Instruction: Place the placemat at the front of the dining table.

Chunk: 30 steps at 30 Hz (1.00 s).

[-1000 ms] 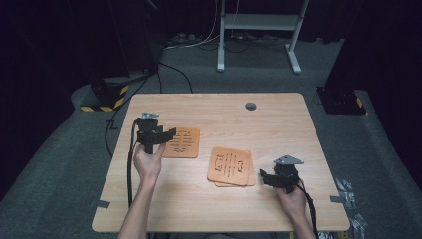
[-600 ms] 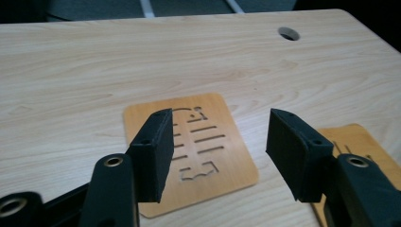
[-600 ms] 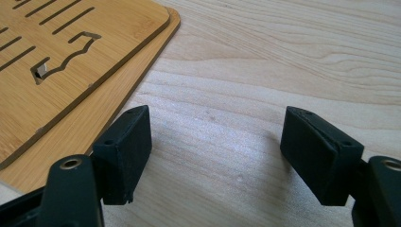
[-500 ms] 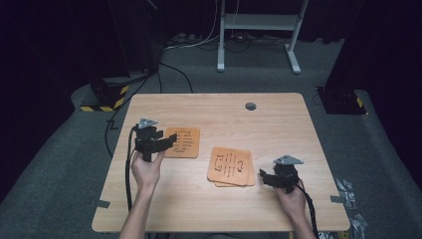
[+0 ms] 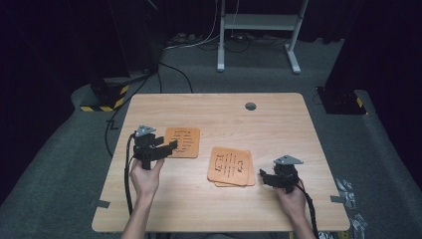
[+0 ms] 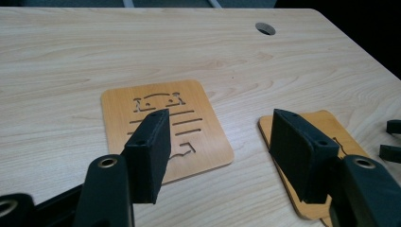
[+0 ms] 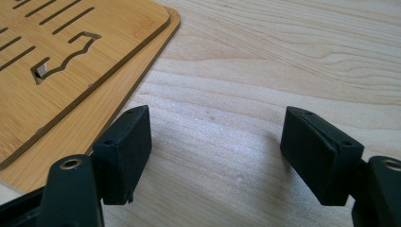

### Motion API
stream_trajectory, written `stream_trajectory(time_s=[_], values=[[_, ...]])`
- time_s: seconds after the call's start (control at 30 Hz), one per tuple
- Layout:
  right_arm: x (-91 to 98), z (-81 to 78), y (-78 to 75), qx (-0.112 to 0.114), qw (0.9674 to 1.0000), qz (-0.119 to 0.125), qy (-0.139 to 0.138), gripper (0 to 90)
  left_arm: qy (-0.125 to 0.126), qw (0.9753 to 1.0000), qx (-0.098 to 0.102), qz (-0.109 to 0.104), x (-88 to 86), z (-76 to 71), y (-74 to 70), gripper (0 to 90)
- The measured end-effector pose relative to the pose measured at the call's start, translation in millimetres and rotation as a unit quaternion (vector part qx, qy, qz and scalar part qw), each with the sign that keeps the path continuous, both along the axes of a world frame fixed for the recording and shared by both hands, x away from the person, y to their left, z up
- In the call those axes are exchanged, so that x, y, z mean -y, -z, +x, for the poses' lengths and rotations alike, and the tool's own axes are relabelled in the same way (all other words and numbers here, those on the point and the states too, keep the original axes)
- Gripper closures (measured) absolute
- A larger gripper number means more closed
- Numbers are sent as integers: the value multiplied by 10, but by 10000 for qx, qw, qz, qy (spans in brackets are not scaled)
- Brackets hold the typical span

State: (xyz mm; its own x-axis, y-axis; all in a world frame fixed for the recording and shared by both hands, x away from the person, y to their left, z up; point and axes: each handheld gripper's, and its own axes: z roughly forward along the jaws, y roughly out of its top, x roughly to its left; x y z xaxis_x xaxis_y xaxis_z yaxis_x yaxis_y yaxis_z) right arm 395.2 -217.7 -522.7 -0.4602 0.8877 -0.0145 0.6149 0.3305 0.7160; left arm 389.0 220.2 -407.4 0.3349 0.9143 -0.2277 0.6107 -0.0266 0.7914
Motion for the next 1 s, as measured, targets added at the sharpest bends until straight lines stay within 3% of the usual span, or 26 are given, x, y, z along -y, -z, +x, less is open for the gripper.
stream_trajectory(time_s=[0.17, 0.4, 0.77, 1.0], values=[[-1, 0, -1, -8, 10000, 6, 3, 254, -9, 10000, 55, -73, 7, -77, 17, 391], [0, 0, 0, -2, 10000, 0, -1, 255, 59, 9999, 126, 13, 20, -186, 21, 390], [0, 0, 0, 1, 10000, -1, -2, 255, 165, 9996, 227, -23, 6, -321, 24, 390], [0, 0, 0, -1, 10000, -1, -2, 254, 212, 9996, 197, 17, 19, -395, 68, 391]])
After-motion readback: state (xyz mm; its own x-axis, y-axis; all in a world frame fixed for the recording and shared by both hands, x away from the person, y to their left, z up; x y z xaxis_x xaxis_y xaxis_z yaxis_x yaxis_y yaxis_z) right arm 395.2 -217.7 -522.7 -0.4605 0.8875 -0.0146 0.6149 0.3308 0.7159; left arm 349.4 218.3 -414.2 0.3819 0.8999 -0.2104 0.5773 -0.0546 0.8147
